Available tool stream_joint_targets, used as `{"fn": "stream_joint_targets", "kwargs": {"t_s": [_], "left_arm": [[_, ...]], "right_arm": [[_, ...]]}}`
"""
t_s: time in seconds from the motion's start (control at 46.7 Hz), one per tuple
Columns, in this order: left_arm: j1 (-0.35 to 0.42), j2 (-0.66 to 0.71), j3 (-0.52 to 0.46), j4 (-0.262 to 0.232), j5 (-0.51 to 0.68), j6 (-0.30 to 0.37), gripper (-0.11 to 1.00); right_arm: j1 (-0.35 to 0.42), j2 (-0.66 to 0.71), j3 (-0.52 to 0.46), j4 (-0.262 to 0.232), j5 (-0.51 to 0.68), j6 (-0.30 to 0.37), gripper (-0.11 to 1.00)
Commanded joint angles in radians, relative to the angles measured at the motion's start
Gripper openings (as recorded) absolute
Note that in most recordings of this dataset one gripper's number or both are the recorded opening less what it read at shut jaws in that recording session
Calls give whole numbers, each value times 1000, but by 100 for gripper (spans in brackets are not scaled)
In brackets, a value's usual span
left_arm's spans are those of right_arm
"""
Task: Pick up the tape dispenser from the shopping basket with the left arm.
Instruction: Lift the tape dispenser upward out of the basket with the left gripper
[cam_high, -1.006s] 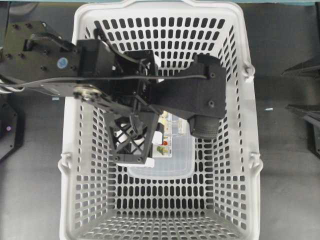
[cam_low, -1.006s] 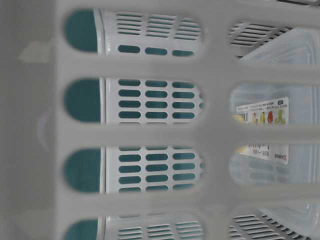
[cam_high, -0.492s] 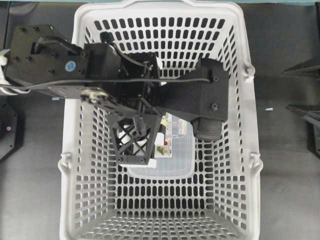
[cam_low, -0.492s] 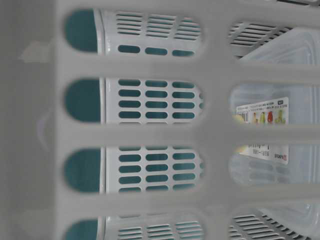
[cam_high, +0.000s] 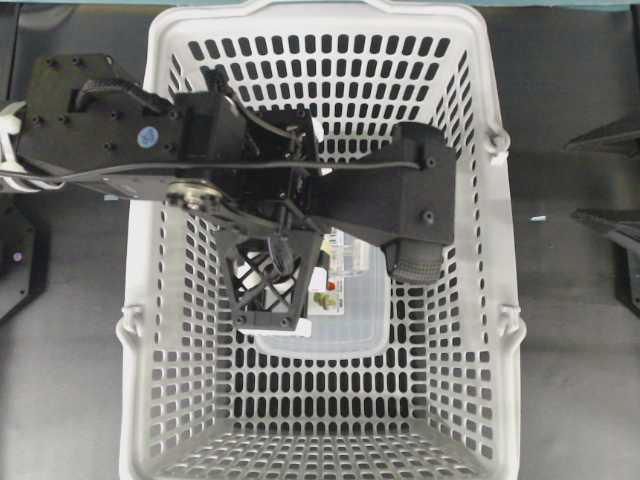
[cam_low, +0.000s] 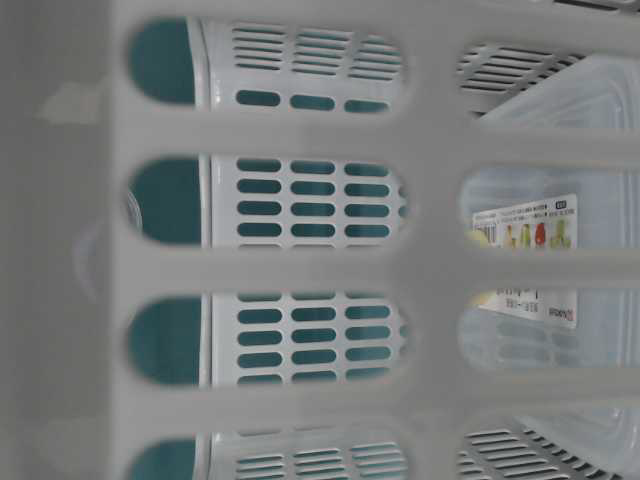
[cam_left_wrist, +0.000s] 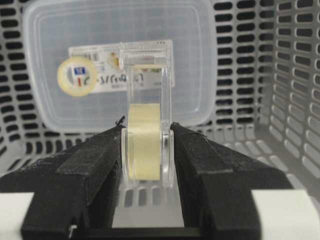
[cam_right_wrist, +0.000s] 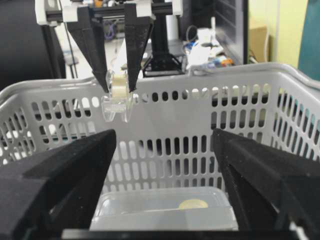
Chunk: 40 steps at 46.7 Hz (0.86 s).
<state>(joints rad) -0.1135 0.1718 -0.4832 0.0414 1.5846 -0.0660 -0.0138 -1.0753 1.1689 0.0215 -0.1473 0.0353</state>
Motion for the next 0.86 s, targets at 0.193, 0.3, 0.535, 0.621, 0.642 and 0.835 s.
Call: {"fn": "stream_joint_targets", "kwargs": {"t_s": [0.193, 0.3, 0.535, 0.621, 0.642, 0.835], "left_arm": [[-3, -15, -6, 3, -2, 3, 30], [-3, -14, -6, 3, -2, 3, 30], [-3, -8, -6, 3, -3, 5, 30], [-3, -6, -6, 3, -2, 5, 30], [-3, -6, -5, 3, -2, 5, 30], [-3, -5, -5, 3, -2, 5, 30]], "right_arm": [[-2, 6, -6, 2, -3, -3, 75], [-2, 6, -3, 2, -3, -3, 75], [-3, 3, 3, 2, -5, -3, 75], [-2, 0, 3, 2, -3, -3, 75], [-2, 0, 3, 2, -5, -3, 75], [-3, -9, 6, 2, -2, -3, 75]]}}
